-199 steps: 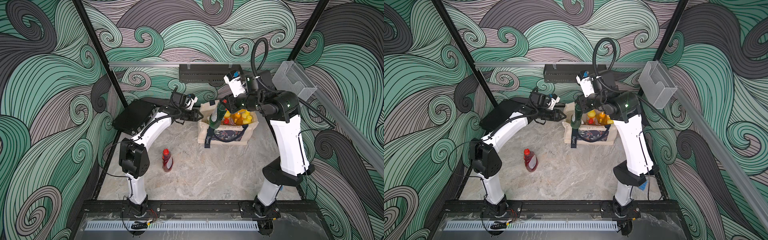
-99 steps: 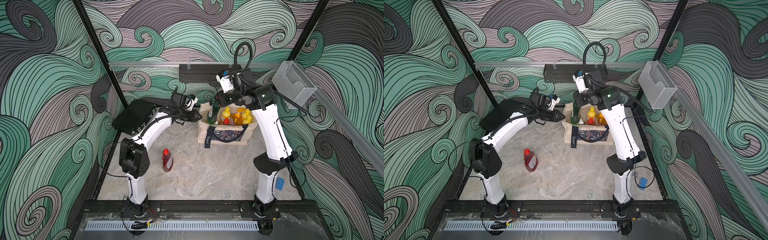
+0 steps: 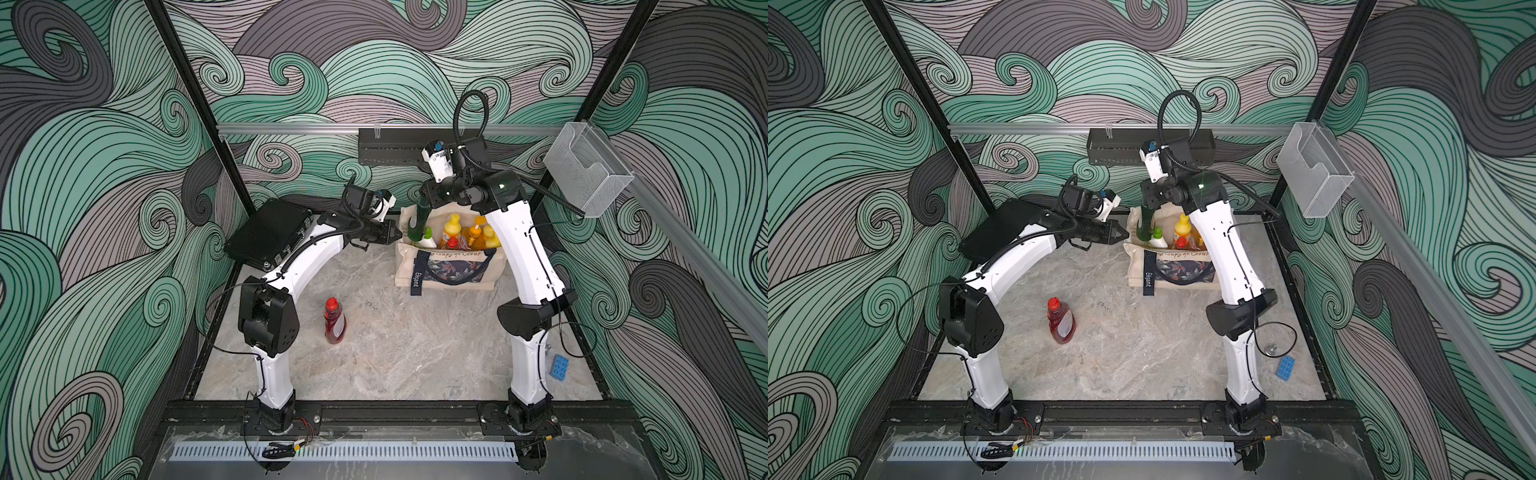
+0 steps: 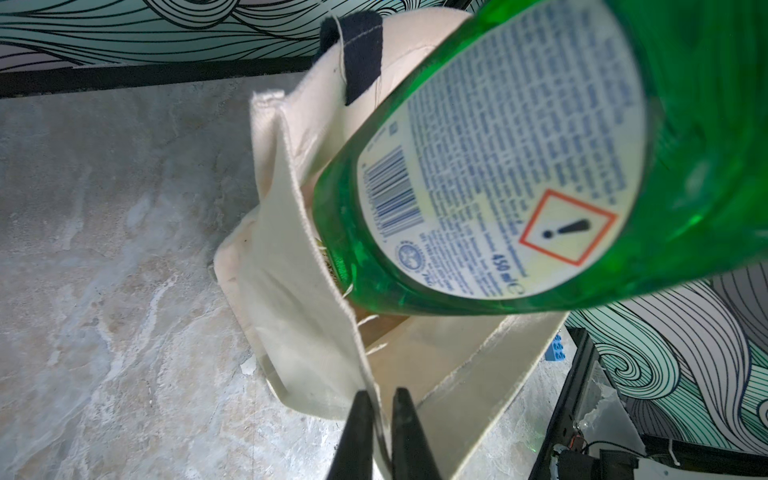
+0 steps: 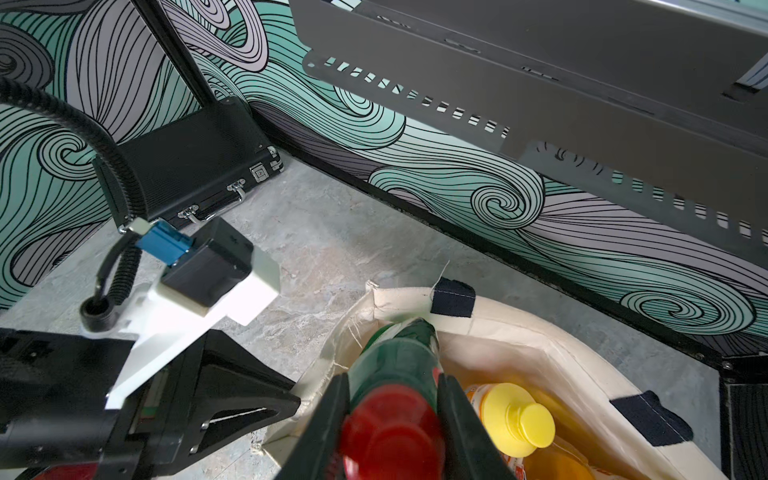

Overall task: Pack dish soap into the shopping bag
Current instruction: Place the bottle of dish soap in the shopping bag.

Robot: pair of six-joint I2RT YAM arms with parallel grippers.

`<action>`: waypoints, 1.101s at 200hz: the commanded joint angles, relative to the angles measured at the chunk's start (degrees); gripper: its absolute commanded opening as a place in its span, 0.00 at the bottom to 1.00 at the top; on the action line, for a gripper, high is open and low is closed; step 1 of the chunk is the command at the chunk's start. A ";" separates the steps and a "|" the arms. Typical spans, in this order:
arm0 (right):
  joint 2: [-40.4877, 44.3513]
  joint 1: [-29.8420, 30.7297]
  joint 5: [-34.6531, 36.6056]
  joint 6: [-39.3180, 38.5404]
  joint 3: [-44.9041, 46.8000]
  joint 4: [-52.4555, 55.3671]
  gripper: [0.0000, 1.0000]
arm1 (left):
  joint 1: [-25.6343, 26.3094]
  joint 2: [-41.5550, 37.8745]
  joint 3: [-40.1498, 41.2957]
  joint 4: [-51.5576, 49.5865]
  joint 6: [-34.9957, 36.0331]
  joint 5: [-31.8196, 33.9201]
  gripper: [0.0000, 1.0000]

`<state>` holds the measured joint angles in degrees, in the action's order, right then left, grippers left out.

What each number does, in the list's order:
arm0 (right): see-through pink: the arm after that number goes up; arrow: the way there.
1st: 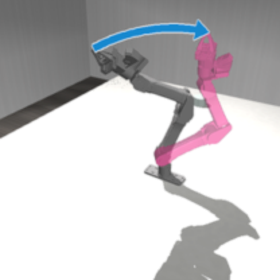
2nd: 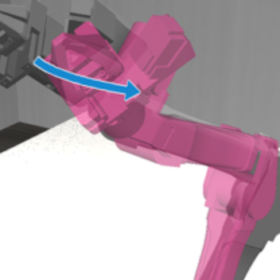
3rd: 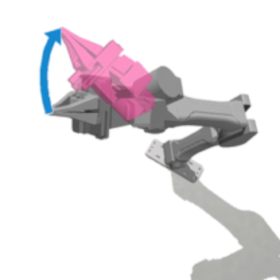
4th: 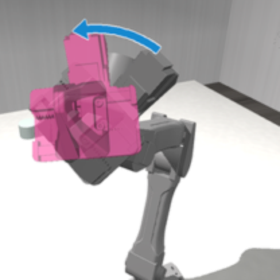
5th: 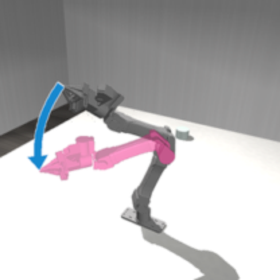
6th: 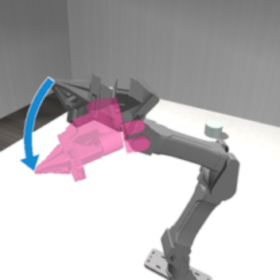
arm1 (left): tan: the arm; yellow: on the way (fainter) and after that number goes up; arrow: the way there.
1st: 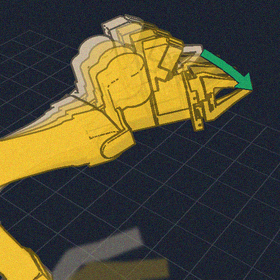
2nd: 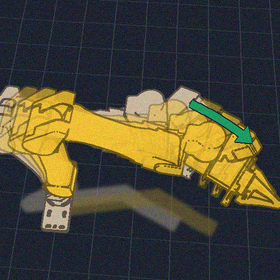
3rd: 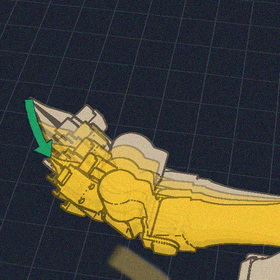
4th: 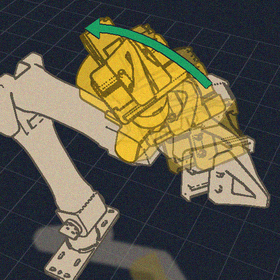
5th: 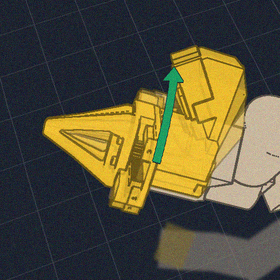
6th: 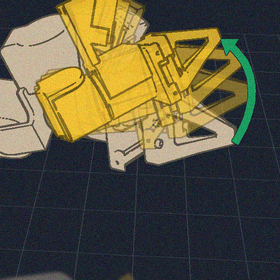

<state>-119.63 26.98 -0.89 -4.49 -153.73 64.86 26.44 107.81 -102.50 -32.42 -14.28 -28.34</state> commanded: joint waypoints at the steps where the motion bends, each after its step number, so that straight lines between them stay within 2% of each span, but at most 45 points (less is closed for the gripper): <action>1: 0.79 -0.09 -2.15 0.36 -1.28 -7.73 0.00 | 0.29 -0.54 -1.21 -1.76 1.06 0.21 0.06; 34: 1.09 0.00 -2.96 0.96 0.73 -7.93 0.00 | 0.28 -0.82 -1.21 -1.50 1.18 0.39 0.00; 70: 2.98 0.00 -3.23 1.59 7.56 -9.52 0.00 | 0.31 -0.16 -2.42 -1.91 1.15 0.21 0.00; 136: 4.33 0.00 -2.36 2.01 14.84 -12.67 0.00 | 0.35 -0.77 -2.77 -1.75 0.92 -0.31 0.00; 220: 1.41 0.02 -3.40 3.35 18.30 -17.58 0.00 | 0.29 -1.20 -2.31 -1.71 0.97 -0.23 0.00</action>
<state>-119.70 27.03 -3.53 -2.35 -135.90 55.18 26.44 107.81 -103.11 -33.41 -14.06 -28.32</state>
